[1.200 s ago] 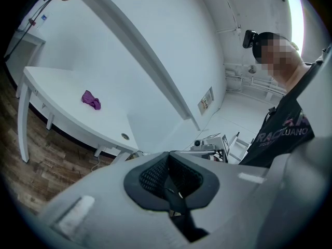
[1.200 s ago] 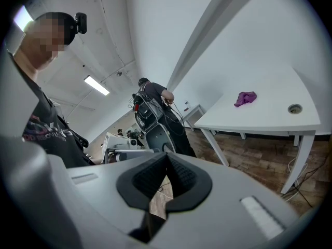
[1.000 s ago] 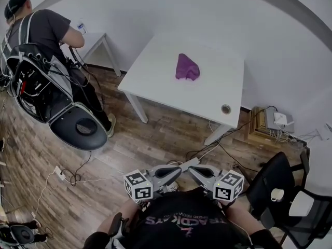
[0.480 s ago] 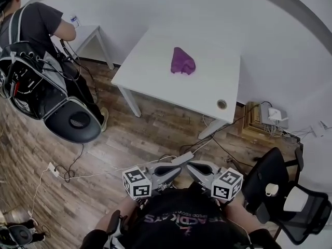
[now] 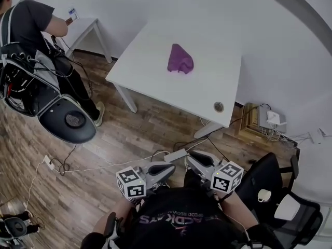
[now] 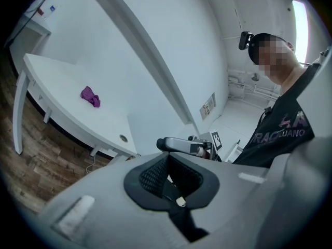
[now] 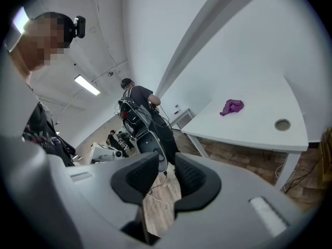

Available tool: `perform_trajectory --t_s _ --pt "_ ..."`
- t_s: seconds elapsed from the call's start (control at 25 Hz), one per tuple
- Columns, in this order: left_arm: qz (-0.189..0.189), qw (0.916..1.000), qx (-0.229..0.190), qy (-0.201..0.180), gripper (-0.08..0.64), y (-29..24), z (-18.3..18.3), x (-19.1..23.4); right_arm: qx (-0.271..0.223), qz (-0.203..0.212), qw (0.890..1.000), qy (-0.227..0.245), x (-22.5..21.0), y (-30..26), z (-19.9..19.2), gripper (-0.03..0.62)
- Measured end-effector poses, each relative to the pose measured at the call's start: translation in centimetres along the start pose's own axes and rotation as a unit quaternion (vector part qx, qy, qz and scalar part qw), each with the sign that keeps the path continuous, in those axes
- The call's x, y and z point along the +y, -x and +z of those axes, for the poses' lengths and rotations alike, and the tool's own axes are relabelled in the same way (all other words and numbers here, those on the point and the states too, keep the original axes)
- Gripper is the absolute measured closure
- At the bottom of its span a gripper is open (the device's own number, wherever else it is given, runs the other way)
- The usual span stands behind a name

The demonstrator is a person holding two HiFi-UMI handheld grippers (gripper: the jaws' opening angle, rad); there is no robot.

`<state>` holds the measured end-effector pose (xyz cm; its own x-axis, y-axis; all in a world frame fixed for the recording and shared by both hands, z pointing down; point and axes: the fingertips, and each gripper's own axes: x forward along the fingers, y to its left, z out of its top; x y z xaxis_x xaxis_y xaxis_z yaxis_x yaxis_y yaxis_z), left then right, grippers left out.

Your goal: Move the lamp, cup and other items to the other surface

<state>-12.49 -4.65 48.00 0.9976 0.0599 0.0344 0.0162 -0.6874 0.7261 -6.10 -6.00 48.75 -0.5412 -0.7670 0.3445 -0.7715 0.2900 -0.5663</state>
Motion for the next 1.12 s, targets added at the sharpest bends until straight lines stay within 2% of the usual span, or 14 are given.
perform_trajectory --t_s 0.24,0.48,0.72,0.92,1.12 --pt "0.072 0.9964 -0.044 0.012 0.56 -2.2 2.6 2.7 0.016 0.009 0.999 0.039 -7.3 -2.0 6.5 0.456" --pt "0.154 0.9844 -0.081 0.028 0.56 -3.4 4.2 4.8 0.019 -0.001 0.999 0.035 -17.7 -6.0 13.7 0.419" --pt "0.223 0.9676 -0.113 0.038 0.56 -3.7 5.1 5.6 0.045 -0.054 0.996 0.063 -29.3 -13.8 19.2 0.357" --pt "0.269 0.9517 -0.135 0.06 0.56 -3.5 4.7 6.1 0.095 -0.124 0.984 0.084 -37.5 -21.0 22.5 0.33" --pt "0.303 0.9353 -0.165 0.078 0.56 -2.0 3.5 6.1 0.127 -0.173 0.974 0.077 -41.2 -25.5 22.6 0.282"
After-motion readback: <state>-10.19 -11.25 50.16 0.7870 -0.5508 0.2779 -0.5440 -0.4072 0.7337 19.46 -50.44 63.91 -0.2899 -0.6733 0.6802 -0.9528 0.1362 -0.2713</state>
